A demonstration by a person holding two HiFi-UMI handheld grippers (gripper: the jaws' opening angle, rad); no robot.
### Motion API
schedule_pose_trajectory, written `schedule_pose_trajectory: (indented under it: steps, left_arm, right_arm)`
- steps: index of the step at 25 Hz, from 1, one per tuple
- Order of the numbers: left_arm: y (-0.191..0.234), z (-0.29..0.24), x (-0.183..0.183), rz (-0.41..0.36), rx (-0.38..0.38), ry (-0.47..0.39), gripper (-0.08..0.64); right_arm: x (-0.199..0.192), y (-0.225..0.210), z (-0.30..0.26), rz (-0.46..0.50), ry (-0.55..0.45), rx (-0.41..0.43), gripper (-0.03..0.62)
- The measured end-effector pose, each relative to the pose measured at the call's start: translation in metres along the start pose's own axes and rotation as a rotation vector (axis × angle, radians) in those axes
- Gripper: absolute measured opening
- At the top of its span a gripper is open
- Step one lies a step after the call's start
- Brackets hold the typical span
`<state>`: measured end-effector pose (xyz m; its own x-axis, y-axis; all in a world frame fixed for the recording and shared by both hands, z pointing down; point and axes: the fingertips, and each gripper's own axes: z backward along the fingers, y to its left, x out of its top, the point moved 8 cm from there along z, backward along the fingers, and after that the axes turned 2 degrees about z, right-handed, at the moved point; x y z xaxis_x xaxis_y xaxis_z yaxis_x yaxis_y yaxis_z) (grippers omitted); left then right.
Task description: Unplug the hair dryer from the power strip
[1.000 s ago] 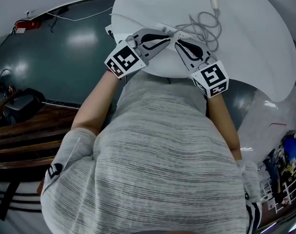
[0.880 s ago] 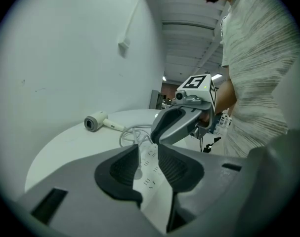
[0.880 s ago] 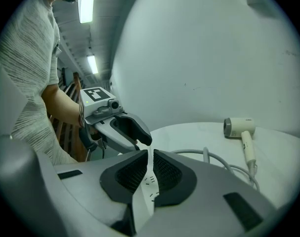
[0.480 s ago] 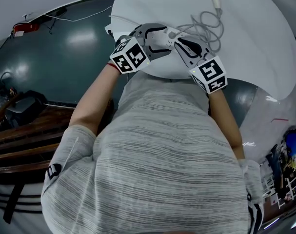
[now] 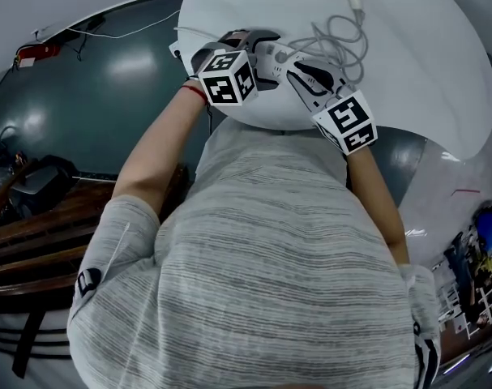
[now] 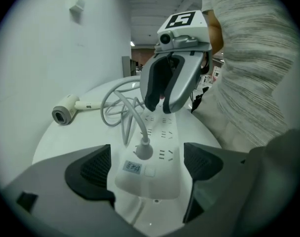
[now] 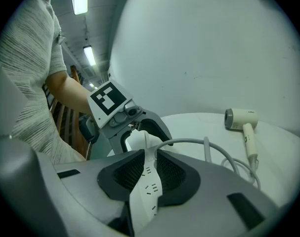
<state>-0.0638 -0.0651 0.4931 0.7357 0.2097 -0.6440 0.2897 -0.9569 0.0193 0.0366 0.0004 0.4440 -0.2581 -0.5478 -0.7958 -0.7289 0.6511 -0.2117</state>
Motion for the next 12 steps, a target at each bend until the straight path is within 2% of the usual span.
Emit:
schedule_pose_trajectory:
  steps: [5, 12]
  left_arm:
    - [-0.001, -0.012, -0.005, -0.044, -0.052, 0.06, 0.463]
    - [0.0, -0.023, -0.012, -0.052, -0.062, 0.096, 0.465]
  right_arm:
    - [0.0, 0.002, -0.001, 0.012, 0.014, 0.001, 0.083]
    - [-0.001, 0.003, -0.004, 0.018, 0.029, 0.003, 0.093]
